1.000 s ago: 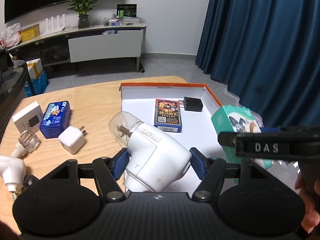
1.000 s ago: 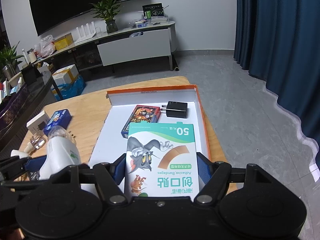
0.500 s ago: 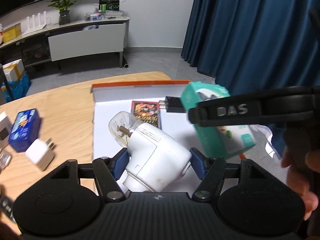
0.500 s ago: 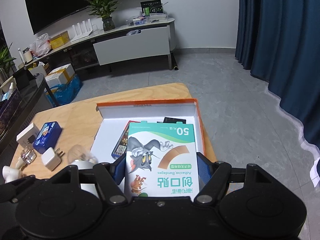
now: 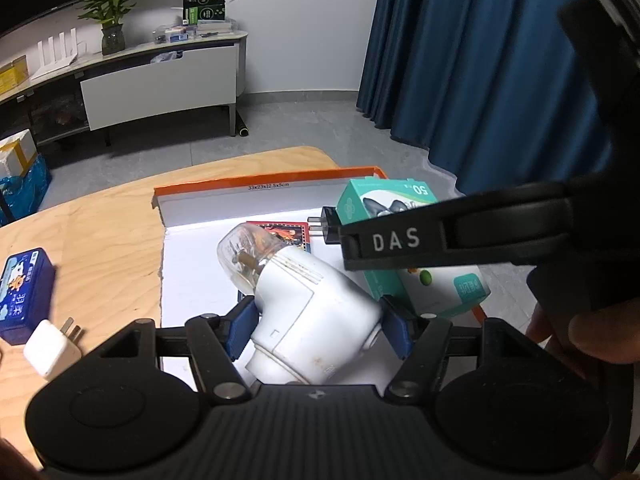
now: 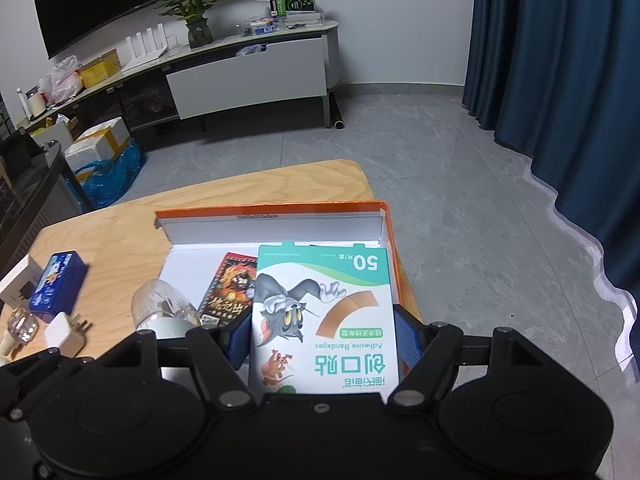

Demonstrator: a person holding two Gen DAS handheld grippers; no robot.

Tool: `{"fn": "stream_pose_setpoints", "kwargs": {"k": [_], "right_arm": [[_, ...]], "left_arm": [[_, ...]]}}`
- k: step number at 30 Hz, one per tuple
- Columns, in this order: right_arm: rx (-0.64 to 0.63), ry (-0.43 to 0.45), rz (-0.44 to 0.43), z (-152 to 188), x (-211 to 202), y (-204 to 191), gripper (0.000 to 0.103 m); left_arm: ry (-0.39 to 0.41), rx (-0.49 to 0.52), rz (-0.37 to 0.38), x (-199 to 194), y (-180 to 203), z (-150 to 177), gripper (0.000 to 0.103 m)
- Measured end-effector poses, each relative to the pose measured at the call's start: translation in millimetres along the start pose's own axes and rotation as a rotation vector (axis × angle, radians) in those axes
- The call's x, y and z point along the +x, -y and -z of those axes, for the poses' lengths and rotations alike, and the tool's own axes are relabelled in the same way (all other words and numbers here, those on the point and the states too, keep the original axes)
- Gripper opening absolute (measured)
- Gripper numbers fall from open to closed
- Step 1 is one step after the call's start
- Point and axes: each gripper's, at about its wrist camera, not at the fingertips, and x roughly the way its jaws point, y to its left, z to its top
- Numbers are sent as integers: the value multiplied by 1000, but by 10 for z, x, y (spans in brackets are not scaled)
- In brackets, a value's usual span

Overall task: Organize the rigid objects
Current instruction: 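Lower and open the left tool to release the diffuser while the right tool releases the bandage box, then move both tools back over the objects on the table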

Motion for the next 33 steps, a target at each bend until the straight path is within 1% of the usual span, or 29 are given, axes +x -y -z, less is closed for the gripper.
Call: {"fn": "stream_pose_setpoints", "kwargs": {"k": [10,12,14,15,16,19,21,25,28,33], "right_arm": [[0,-9,29,-29,159,15,85],[0,-10,36,-27,167,14,86],[-5,-2,41,-20,149,10,85],[-6,4,42,-19,131,8,85],[-7,11,46,-17,109,5,85],[-4,33,58,-12,19,2,85],[6,52,58,2,-68,4,85],[35,84,41,58,-269,4,85],[35,93,18,130,-397,-48,85],[24,85,-23,283,-526,-241,86]], "left_arm": [[-17,-5,-6,143,26,-36,67],[-30,-8,7,165,32,-35,67],[-32,-6,10,158,54,-25,73],[-19,0,7,126,73,-19,78],[-7,4,4,95,91,-19,81],[22,11,-4,-5,126,-39,87],[41,5,-12,-95,121,-41,90],[70,-9,-43,-318,69,14,91],[84,-13,-86,-492,-15,108,92],[73,-69,-159,-761,-269,252,93]]}}
